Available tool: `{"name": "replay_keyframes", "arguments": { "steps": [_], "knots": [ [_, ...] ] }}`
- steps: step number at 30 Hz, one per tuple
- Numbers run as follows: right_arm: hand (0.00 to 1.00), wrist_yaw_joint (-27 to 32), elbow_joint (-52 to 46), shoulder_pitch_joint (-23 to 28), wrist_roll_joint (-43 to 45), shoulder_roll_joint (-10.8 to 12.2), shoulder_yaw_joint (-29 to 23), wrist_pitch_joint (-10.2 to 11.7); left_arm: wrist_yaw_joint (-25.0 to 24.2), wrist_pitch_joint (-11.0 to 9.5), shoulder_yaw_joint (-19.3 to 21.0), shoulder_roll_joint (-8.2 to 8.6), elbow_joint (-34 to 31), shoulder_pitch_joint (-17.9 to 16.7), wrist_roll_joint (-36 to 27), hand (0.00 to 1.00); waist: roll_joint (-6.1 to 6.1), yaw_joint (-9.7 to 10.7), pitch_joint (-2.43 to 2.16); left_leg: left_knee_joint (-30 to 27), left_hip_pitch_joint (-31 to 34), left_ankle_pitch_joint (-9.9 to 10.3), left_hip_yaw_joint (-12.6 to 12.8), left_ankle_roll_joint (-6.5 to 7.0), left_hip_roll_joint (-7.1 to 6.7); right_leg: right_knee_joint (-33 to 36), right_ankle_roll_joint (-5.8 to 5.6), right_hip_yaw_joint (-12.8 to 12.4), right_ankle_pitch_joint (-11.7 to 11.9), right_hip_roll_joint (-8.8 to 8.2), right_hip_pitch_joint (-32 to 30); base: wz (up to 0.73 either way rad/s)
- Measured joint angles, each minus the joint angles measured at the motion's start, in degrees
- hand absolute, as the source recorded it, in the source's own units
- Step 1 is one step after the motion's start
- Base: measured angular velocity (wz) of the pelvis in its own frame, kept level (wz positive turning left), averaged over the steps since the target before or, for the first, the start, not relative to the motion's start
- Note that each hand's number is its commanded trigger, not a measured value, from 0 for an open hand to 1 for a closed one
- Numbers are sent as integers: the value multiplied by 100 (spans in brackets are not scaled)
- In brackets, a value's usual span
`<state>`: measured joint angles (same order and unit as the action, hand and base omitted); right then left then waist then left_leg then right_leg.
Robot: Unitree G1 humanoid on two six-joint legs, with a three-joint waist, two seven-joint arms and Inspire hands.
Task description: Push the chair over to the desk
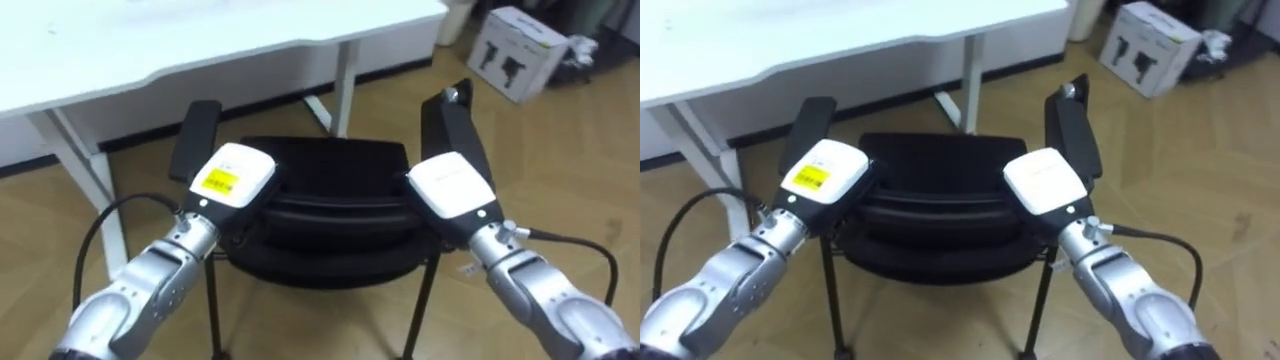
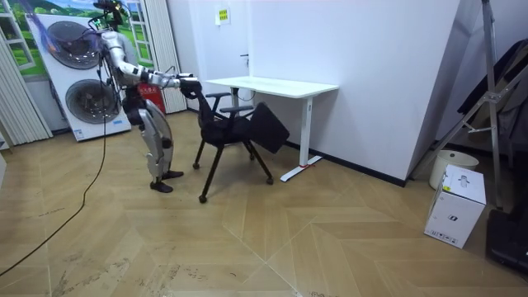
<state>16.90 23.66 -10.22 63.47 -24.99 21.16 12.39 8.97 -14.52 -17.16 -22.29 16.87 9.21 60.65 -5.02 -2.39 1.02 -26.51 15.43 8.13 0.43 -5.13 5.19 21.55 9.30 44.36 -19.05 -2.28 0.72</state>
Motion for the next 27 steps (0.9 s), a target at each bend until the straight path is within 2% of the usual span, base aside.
{"name": "replay_keyframes", "arguments": {
  "steps": [1, 2, 3, 4, 5, 6, 7, 8, 9, 10, 11, 12, 13, 14, 15, 16, 17, 18, 19, 20, 22, 23, 25, 27],
  "knots": [
    [100, -11, -3, -15, 20, -1, -3, -4, -20, 15, 7, 10, -1, 17, 0, 100, 0, -43, -1, 68, -18, -41, -5, -12, -8, 1, -2, 74, 1, -15, 5, 36],
    [100, -48, -3, -60, 60, 3, -5, -2, -54, 16, 35, 10, -12, 26, -2, 100, 3, -164, -3, 125, -45, -70, -30, -40, -8, -10, -22, 288, -9, -22, 39, 22],
    [100, -92, -2, -77, 63, 10, -5, -1, -73, 20, 38, 15, -10, 21, -3, 100, 5, -245, -5, 166, -75, -78, -101, -54, -29, -17, -82, 470, -40, -29, 102, 27],
    [100, -111, 1, -76, 61, 12, -2, 0, -85, 23, 38, 20, -4, 13, -8, 100, 0, -254, -8, 208, -106, -86, -139, -63, -54, -12, -160, 534, -72, -42, 145, 47],
    [100, -161, -1, -76, 59, 13, 7, 10, -92, 27, 38, 20, -2, -32, -40, 100, -29, -291, -20, 307, -177, -137, -166, -52, -117, 64, -382, 615, -172, -117, 198, 46],
    [100, -215, 8, -76, 55, 17, 20, 11, -120, 41, 38, 44, 8, -63, -42, 100, -8, -380, -33, 322, -211, -168, -179, -10, -118, 299, -944, 489, -280, -181, 184, 33],
    [100, -247, 26, -83, 56, 17, 25, 10, -148, 59, 42, 82, 25, -70, -41, 100, 47, -444, -57, 271, -193, -170, -238, -7, -58, 648, -1354, 126, -287, -207, 43, 4],
    [100, -330, 39, -212, 48, 12, 84, 9, -204, 50, 142, 105, 16, -82, -48, 100, 113, -513, -11, -38, -119, -138, -345, 3, -27, 1589, -1260, -1126, -465, -412, -500, -15],
    [100, -365, 18, -457, 28, -15, 201, 9, -217, -6, 374, 83, -86, -147, -89, 100, -106, -648, -31, -550, 191, 38, -223, 31, -293, 1995, -938, -1942, -970, -811, -843, -17],
    [100, -393, 23, -567, 11, -11, 230, 2, -212, 4, 466, 121, -117, -164, -82, 100, -129, -688, -12, -797, 332, 168, -113, -13, -347, 2085, -735, -1862, -1079, -837, -886, 13],
    [100, -456, 58, -563, -5, 2, 233, -53, -315, 75, 439, 211, -95, -147, -37, 100, -40, -694, -62, -986, 394, 332, 35, 178, -351, 2100, -752, -1491, -1119, -932, -727, 41],
    [100, -534, 75, -546, -20, 0, 246, -45, -401, 73, 417, 207, -105, -167, -50, 100, -101, -708, -39, -877, 278, 426, 313, 394, -541, 2092, -1132, -1194, -1127, -1095, -546, 58],
    [100, -540, 90, -515, -25, -1, 253, -38, -423, 73, 400, 208, -106, -185, -49, 100, -120, -708, -32, -757, 209, 460, 443, 481, -663, 2153, -1406, -1102, -1049, -1156, -503, 52],
    [100, -506, 165, -488, -43, 9, 286, 11, -441, 73, 388, 188, -146, -249, -49, 100, -104, -706, -46, -478, 44, 493, 613, 593, -817, 2363, -1757, -1203, -800, -1169, -505, 46],
    [100, -451, 257, -487, -104, 61, 319, 71, -445, 73, 370, 60, -260, -285, -55, 100, -121, -716, -24, -383, -90, 405, 736, 899, -992, 2577, -1579, -1552, -629, -1082, -521, 43],
    [100, -435, 286, -481, -167, 79, 335, 89, -449, 73, 361, 6, -302, -288, -55, 100, -173, -731, 5, -422, -126, 397, 742, 1000, -1006, 2660, -1532, -1729, -603, -1044, -513, 52],
    [100, -389, 330, -470, -225, 81, 338, 148, -460, 103, 346, -15, -339, -287, -40, 100, -191, -729, 19, -472, -175, 452, 755, 1081, -991, 2797, -1286, -1812, -467, -1012, -499, 54],
    [100, -334, 389, -470, -227, 91, 332, 174, -494, 126, 334, -16, -360, -268, -32, 100, -150, -737, 27, -486, -195, 506, 698, 1127, -976, 2938, -1004, -1911, -281, -964, -552, 46],
    [100, -320, 395, -471, -229, 102, 328, 171, -497, 126, 334, -23, -372, -267, -31, 100, -134, -740, 29, -486, -206, 540, 685, 1146, -968, 2997, -946, -1949, -221, -955, -588, 24],
    [100, -317, 394, -471, -221, 131, 297, 167, -494, 126, 332, -41, -390, -264, -32, 100, -80, -742, 55, -507, -278, 593, 609, 1180, -966, 3123, -949, -1963, -113, -957, -627, 14],
    [100, -319, 384, -474, -187, 143, 290, 170, -492, 132, 330, -59, -392, -262, -39, 100, 0, -787, 61, -522, -322, 664, 535, 1222, -973, 3324, -1035, -2173, -165, -1002, -844, 10],
    [100, -296, 384, -487, -188, 152, 285, 169, -474, 132, 332, -64, -392, -248, -45, 100, 30, -815, 69, -512, -328, 680, 525, 1240, -974, 3317, -1048, -2359, -217, -1074, -1076, 16],
    [100, -263, 447, -488, -187, 203, 287, 167, -471, 129, 327, -95, -390, -250, -48, 100, 34, -850, 72, -500, -405, 702, 472, 1249, -975, 3084, -1059, -2513, -229, -1176, -1318, 23],
    [100, -251, 515, -473, -186, 269, 292, 178, -479, 117, 313, -114, -372, -259, -43, 100, 33, -861, 80, -499, -539, 803, 304, 1222, -960, 2345, -1100, -2686, -144, -1160, -1525, 31]
  ]
}}
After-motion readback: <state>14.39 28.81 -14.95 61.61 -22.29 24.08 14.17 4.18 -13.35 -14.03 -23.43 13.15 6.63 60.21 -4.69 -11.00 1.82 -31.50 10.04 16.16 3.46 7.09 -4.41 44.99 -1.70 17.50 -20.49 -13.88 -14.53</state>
